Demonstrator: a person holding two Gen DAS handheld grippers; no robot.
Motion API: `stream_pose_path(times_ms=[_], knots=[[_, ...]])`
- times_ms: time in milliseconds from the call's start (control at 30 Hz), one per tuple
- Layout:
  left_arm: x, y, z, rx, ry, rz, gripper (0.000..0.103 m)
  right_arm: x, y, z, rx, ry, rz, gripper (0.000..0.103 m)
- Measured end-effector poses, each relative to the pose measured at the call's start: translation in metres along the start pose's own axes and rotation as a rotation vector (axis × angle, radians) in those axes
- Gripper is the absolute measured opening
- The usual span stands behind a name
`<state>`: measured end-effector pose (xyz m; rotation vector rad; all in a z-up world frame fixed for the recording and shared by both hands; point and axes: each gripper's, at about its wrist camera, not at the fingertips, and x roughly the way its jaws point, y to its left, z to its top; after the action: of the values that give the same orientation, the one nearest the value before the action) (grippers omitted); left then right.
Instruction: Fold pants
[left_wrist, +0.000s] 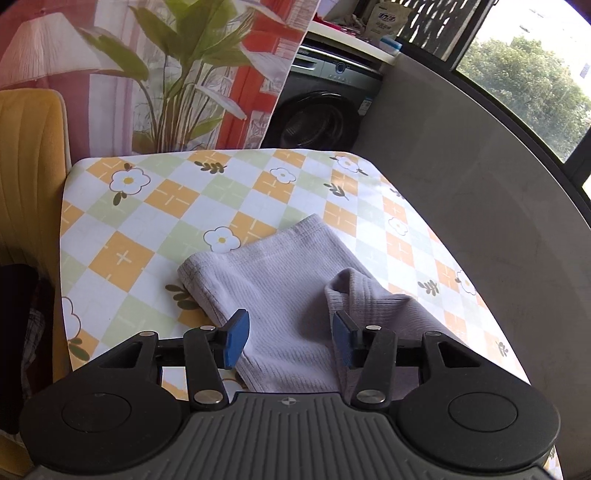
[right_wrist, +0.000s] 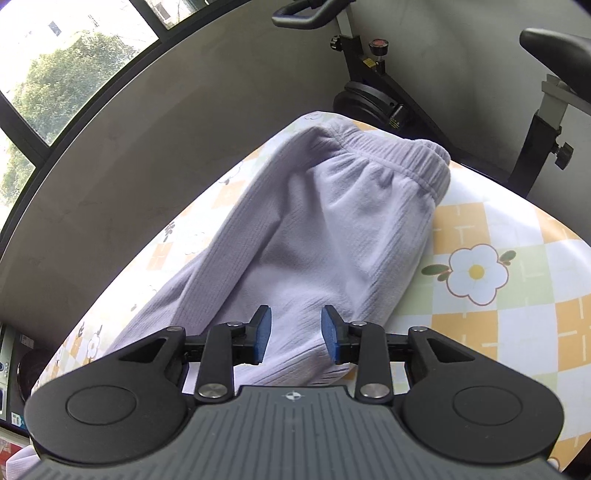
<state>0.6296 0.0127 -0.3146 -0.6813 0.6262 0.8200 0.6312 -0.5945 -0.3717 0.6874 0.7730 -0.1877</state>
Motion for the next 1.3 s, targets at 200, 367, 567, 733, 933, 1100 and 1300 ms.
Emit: stream_pose_path(times_ms=[200,367,567,733,933,1100,1300], knots=[[-0.022,-0.020,-0.039,0.292,0.014,-0.123,0.061,0.017,0.045,-0.013,-0.087,0.023,0.071,0.034],[-0.011,-0.037,-0.058,0.473,0.027,-0.191,0.065,0.037,0.092,-0.035,-0.214,0.077,0.120,0.036],[0.023,-0.046,-0.066,0.660,0.092,-0.207,0.066,0.058,0.147,-0.082,-0.493,0.194,0.179,0.039],[0.036,-0.037,-0.055,0.665,0.126,-0.233,0.006,0.076,0.166,-0.110,-0.490,0.314,0.238,0.046],[-0.001,-0.013,-0.014,0.582,-0.014,-0.206,0.005,0.105,0.172,-0.118,-0.355,0.412,0.246,0.052],[-0.028,0.006,0.025,0.515,-0.093,-0.185,0.005,0.114,0.177,-0.103,-0.248,0.392,0.296,0.010],[-0.041,-0.011,0.048,0.553,-0.130,-0.238,0.005,0.115,0.201,-0.069,-0.254,0.284,0.374,0.007]])
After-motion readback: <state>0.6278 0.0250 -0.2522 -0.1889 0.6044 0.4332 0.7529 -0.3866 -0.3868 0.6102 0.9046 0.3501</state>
